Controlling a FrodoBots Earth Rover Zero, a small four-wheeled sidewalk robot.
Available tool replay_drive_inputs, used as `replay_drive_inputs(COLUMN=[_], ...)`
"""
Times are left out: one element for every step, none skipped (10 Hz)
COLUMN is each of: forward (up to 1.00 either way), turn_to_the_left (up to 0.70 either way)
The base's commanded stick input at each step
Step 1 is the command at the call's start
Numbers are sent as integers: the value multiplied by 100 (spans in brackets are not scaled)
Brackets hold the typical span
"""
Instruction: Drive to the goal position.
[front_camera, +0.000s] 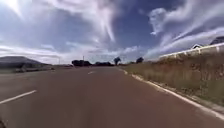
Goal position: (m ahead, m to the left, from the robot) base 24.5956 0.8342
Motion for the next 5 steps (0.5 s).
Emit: replay_drive_inputs(forward=[100, 100, 100, 100, 100], turn_to_the_left=[0, 0, 0, 0, 0])
